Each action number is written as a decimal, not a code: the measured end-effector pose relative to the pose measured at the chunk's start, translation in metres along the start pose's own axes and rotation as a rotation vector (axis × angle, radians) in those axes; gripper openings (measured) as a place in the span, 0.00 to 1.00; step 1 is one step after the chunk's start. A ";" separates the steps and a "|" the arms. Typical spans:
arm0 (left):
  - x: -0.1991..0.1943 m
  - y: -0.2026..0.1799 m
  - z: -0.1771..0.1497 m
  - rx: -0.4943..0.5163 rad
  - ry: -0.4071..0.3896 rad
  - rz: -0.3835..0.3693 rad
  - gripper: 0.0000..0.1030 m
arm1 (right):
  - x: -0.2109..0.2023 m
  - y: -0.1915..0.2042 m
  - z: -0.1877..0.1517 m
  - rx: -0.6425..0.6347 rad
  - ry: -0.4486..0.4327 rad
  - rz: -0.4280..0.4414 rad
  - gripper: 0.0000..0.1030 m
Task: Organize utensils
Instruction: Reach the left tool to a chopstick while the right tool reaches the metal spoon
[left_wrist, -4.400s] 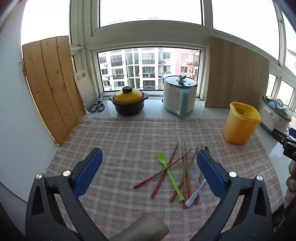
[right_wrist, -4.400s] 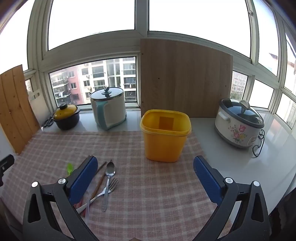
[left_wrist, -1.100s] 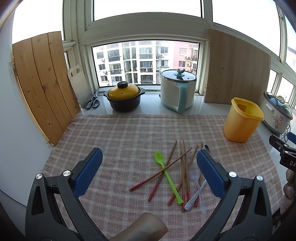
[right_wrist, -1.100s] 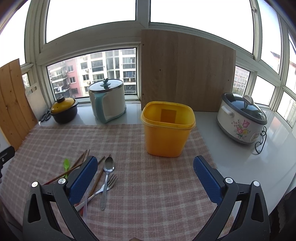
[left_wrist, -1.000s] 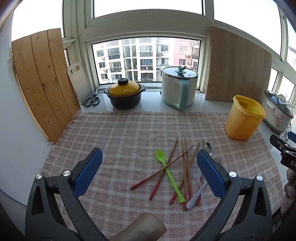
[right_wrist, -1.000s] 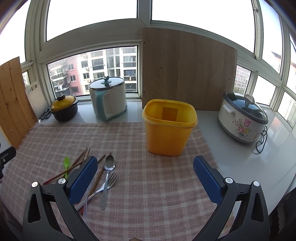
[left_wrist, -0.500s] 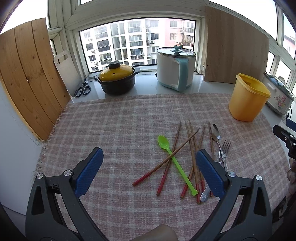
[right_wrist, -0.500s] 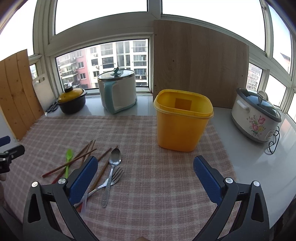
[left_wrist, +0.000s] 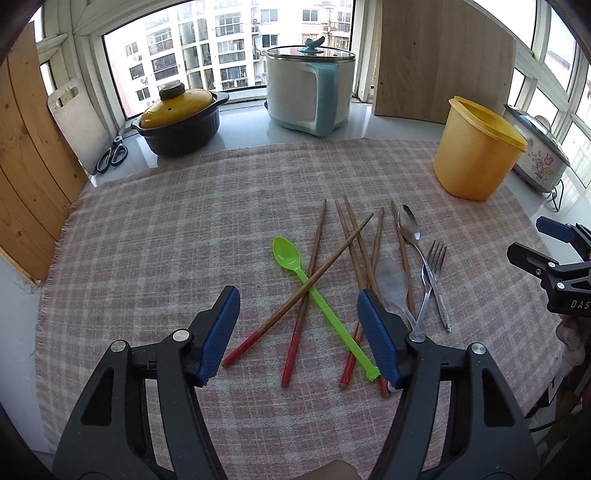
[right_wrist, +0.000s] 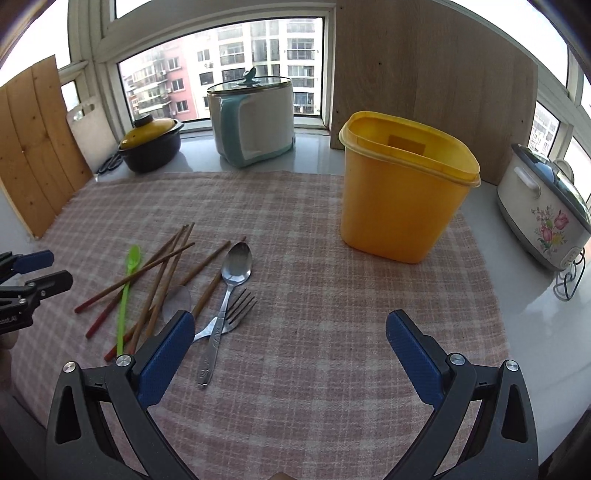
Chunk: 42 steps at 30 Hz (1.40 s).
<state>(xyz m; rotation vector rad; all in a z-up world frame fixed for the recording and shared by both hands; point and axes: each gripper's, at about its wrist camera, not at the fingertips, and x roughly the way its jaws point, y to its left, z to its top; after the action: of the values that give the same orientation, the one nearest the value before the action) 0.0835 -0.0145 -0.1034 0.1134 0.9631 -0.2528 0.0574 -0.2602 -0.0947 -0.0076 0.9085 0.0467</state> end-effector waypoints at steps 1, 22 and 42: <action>0.001 0.000 0.001 0.001 0.003 -0.004 0.65 | 0.002 0.002 0.001 -0.010 0.002 0.002 0.99; 0.042 0.014 0.013 0.011 0.097 -0.171 0.36 | 0.047 -0.001 0.013 -0.007 0.143 0.179 0.62; 0.081 0.036 0.023 -0.047 0.189 -0.197 0.29 | 0.087 0.010 0.020 -0.006 0.290 0.336 0.26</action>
<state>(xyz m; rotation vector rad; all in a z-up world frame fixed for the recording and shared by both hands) 0.1553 0.0025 -0.1578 -0.0008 1.1693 -0.4056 0.1259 -0.2468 -0.1505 0.1364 1.1917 0.3685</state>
